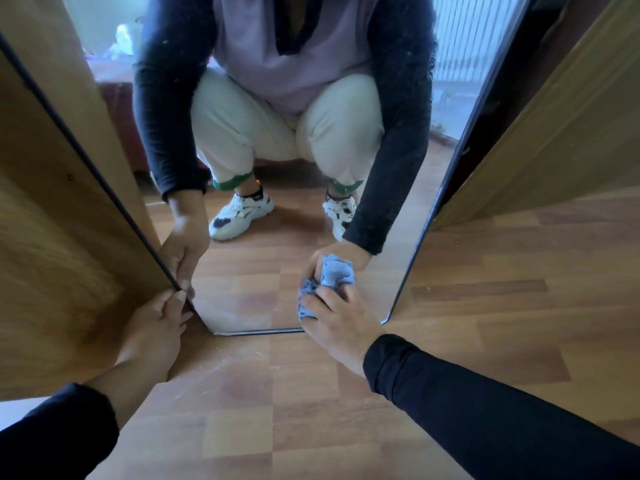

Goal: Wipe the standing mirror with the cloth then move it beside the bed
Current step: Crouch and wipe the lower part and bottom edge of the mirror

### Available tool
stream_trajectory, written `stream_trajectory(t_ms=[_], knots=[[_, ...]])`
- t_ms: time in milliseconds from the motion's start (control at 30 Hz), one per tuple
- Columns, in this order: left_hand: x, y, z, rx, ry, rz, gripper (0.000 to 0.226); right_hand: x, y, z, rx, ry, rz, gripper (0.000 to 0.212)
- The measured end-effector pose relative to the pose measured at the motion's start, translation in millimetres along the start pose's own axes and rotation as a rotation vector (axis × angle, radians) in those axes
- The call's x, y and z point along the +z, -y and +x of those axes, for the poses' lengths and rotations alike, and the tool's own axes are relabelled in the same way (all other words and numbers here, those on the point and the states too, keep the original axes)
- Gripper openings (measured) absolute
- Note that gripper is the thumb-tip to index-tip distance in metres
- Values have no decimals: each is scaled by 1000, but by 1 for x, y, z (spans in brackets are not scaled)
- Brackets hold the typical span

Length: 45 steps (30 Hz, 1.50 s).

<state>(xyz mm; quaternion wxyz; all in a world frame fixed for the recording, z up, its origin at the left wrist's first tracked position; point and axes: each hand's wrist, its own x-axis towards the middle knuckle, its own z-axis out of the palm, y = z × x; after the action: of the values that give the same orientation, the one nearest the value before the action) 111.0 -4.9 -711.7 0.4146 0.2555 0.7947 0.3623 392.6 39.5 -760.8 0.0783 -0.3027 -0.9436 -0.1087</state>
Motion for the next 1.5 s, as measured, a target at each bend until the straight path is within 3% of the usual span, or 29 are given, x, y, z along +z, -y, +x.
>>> stream_trajectory(t_ms=[267,533,867,933,1067,1167,1267,1367,1500], knots=[[3,-3,-1,-9,-14,-24,37,5,-3,-6,-22,5,-29,32],[2,-5,-1,-23,-11,-48,37,0,0,-1,-10,6,-40,40],[-5,-10,2,-108,32,-89,39,-40,13,62,149,-398,68,26],[-4,-12,1,-116,22,-90,38,-32,24,67,97,-384,50,28],[-4,-13,3,-118,19,-77,40,0,34,54,-156,-200,-64,27],[-3,-15,0,-105,47,-88,40,-3,26,56,-144,-238,-58,26],[-8,-19,-8,15,14,-98,26,-40,14,75,-11,-365,-21,25],[-16,-34,-9,252,-86,-22,23,-76,5,92,161,-491,-17,27],[-14,-94,-17,553,-209,-130,22,-63,11,88,54,-394,-101,40]])
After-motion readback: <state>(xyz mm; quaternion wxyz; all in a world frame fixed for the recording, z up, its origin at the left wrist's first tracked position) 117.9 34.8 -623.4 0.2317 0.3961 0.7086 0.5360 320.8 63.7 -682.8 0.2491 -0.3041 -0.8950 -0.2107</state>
